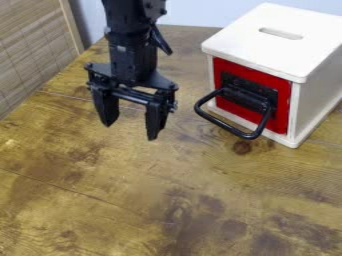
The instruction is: Close the drawer
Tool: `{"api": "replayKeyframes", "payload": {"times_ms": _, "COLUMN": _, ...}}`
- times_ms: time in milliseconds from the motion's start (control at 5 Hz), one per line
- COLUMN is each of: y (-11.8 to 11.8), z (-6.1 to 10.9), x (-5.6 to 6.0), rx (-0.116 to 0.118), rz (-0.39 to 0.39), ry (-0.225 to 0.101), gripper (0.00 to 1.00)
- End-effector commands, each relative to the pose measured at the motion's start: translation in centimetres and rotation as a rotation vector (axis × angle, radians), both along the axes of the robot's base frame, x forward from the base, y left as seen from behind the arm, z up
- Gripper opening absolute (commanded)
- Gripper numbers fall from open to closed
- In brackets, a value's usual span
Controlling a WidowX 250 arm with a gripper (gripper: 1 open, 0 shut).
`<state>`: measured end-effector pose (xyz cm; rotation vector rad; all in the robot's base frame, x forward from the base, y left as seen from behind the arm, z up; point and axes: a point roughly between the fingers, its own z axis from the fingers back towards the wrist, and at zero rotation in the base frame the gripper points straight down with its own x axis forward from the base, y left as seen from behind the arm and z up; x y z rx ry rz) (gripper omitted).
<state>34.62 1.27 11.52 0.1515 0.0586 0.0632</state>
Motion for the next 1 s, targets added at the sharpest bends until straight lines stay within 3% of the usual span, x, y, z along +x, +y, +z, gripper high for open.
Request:
{"api": "replayKeyframes", "payload": {"times_ms": 0, "y": -1.0, "z": 1.8, "x": 0.5, "rx": 0.016, "rz": -0.063, "ry": -0.047, "gripper": 1.0}}
{"api": "replayKeyframes", "payload": {"times_ms": 600, "y": -4.0, "z": 2.0, "x": 0.9, "rx": 0.025, "rz": -0.198, "ry": -0.026, "gripper": 1.0}}
{"api": "replayKeyframes", "payload": {"times_ms": 800, "y": -4.1, "z": 4.0, "x": 0.5, "rx": 0.017, "rz": -0.29, "ry": -0.038, "gripper": 1.0}}
